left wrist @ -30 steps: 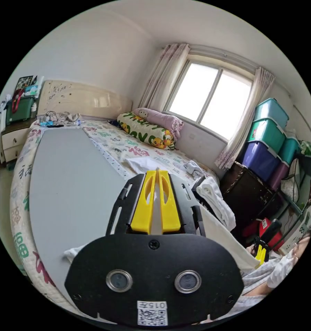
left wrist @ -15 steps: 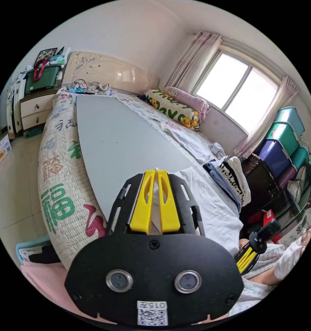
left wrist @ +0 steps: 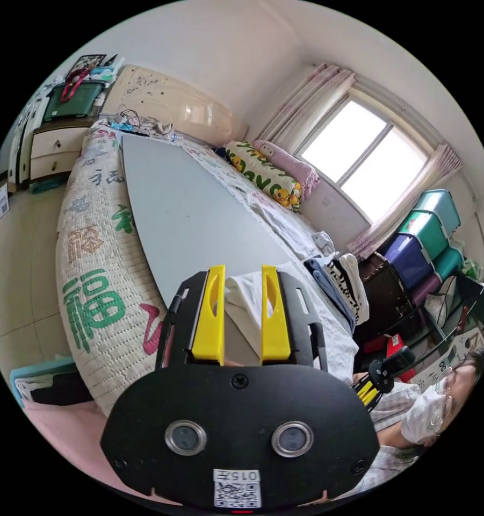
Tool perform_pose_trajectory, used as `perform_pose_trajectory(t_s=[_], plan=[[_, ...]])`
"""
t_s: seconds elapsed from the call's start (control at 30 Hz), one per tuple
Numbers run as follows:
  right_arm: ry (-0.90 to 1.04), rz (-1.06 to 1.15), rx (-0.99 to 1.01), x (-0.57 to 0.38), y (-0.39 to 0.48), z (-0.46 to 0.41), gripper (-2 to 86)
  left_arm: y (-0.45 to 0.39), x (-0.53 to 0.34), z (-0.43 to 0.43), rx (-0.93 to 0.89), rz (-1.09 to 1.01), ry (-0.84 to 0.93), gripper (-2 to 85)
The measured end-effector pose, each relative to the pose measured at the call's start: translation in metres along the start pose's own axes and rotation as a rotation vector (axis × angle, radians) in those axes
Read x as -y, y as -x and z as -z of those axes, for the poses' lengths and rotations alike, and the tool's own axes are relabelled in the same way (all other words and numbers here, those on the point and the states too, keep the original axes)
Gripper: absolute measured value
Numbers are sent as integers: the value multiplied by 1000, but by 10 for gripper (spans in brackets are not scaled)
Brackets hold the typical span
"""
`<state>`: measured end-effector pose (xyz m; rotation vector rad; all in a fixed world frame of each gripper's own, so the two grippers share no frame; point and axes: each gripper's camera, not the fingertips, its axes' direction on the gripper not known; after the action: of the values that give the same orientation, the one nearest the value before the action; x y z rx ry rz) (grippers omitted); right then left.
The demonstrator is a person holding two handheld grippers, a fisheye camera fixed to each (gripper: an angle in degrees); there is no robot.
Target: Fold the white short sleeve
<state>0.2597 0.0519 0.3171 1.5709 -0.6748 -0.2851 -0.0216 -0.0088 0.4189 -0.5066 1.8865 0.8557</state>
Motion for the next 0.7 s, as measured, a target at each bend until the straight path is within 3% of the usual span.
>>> perform_pose_trajectory(t_s=[0.17,0.4,0.7], plan=[[-15,1,5,-4,-13,-2,4,-30,-9,-54,80,-69,201,47],[11,11,3,-3,-25,-6,5,-72,-25,-64,178,-103,212,3],[26,51,-51,-5,-37,-2,20,-185,-49,-109,471,-263,358,12]])
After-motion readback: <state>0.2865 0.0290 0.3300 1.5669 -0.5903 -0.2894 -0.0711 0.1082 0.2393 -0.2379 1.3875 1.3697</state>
